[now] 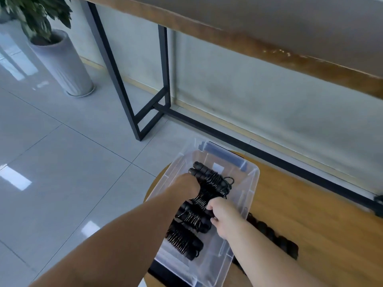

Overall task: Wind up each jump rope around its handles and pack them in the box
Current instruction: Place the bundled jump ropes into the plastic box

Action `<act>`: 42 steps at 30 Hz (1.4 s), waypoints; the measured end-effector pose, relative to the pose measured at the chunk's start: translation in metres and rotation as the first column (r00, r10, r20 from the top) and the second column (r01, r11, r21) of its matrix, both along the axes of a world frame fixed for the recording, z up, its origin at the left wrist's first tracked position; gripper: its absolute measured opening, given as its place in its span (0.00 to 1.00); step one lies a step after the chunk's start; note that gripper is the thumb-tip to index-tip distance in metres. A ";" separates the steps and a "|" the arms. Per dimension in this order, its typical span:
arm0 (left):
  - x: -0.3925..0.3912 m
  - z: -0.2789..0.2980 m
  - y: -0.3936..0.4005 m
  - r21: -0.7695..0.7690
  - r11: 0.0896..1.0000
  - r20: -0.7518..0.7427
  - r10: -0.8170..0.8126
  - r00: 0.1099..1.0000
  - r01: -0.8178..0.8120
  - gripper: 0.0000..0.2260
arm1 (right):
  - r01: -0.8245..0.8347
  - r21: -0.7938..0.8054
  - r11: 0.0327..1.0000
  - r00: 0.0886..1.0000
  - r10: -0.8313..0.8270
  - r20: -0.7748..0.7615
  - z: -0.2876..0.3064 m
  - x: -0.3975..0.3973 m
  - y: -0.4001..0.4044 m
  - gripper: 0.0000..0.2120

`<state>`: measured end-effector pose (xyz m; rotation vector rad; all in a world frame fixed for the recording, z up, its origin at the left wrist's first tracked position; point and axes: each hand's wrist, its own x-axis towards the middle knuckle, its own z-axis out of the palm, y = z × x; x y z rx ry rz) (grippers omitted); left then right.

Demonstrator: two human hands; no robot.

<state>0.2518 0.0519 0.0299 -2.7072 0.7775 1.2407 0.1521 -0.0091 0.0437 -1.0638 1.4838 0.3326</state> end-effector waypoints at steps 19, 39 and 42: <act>-0.019 -0.015 -0.007 -0.219 0.924 0.050 0.332 0.942 -0.315 0.19 | -0.004 0.121 0.993 0.985 -0.017 0.174 0.000 0.004 -0.025 0.23; -0.199 0.056 -0.128 -0.793 0.432 -0.148 0.548 0.824 -0.429 0.11 | -0.171 -0.270 0.948 0.862 0.276 0.426 0.044 -0.117 -0.200 0.04; -0.237 0.035 -0.137 -0.717 0.326 -0.266 0.689 0.674 -0.616 0.11 | -0.353 -0.300 0.886 0.847 0.439 0.301 0.013 -0.144 -0.216 0.05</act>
